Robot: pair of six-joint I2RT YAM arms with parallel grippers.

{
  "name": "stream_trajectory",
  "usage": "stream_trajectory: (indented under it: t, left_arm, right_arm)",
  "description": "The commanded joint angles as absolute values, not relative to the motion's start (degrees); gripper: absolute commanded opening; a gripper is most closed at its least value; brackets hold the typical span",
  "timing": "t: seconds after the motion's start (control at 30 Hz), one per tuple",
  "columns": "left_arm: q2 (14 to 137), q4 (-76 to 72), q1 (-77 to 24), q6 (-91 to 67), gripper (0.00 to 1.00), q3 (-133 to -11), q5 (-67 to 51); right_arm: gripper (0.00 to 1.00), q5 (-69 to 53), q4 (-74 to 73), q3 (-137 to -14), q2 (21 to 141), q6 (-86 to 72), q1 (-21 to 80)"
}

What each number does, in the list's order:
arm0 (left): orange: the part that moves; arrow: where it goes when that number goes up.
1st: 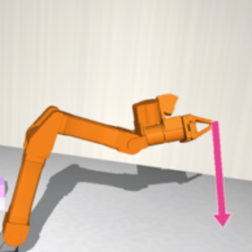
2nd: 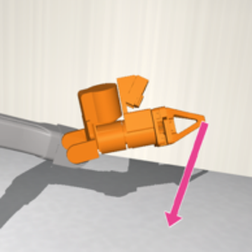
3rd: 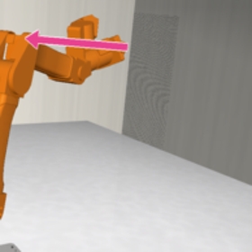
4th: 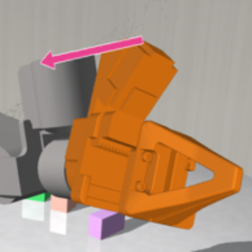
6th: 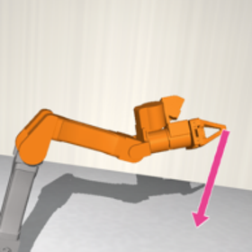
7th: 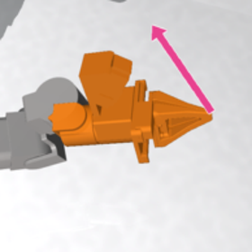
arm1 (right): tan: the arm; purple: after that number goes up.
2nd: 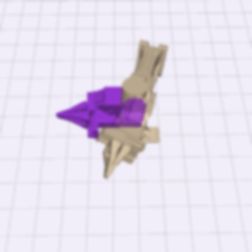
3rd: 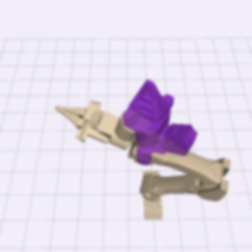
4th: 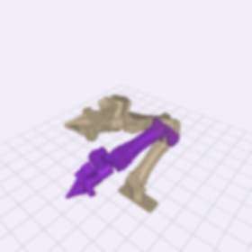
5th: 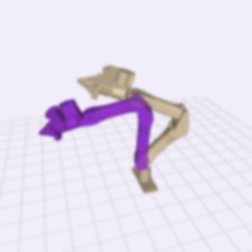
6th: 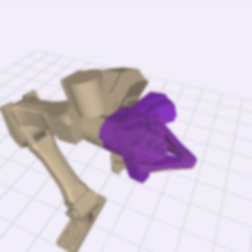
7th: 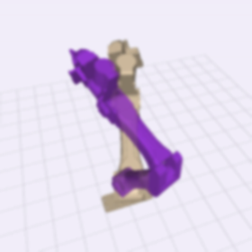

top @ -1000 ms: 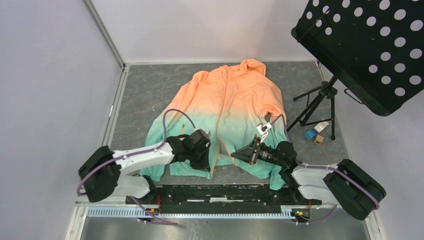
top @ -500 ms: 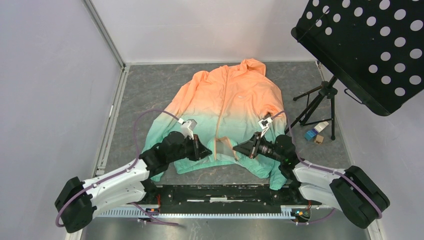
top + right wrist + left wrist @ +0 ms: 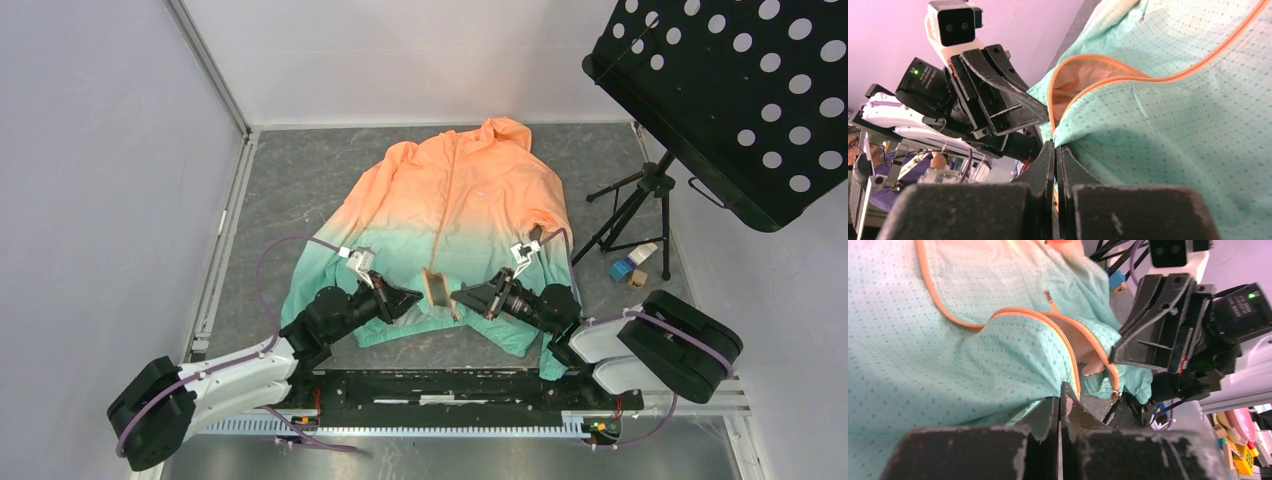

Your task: Zip up the jacket

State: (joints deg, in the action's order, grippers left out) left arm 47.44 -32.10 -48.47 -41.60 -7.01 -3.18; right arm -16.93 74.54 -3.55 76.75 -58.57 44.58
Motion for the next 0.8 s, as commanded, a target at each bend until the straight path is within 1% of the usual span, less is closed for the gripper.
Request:
stream_trajectory:
  t: [0.0,0.1,0.3,0.77]
  left_arm:
    - [45.73,-44.35,-48.25,-39.01,0.02,-6.54,-4.08]
    - [45.4,-45.38,-48.25,-40.07,0.02,-6.55,-3.49]
    - [45.48,-46.24,-48.25,-39.9,0.02,-6.85,-4.17]
    - [46.76,-47.68,-48.25,-41.54,0.02,-7.13,-5.29]
  right_arm:
    - [0.0,-11.92,86.25,-4.21,78.89,-57.47,46.19]
    - [0.0,-12.14,85.76,-6.51,80.49,-56.79,47.07]
    - [0.0,-12.17,91.04,-9.13,84.16,-58.1,47.72]
    - [0.0,-12.08,93.16,-11.37,85.77,-58.23,47.83]
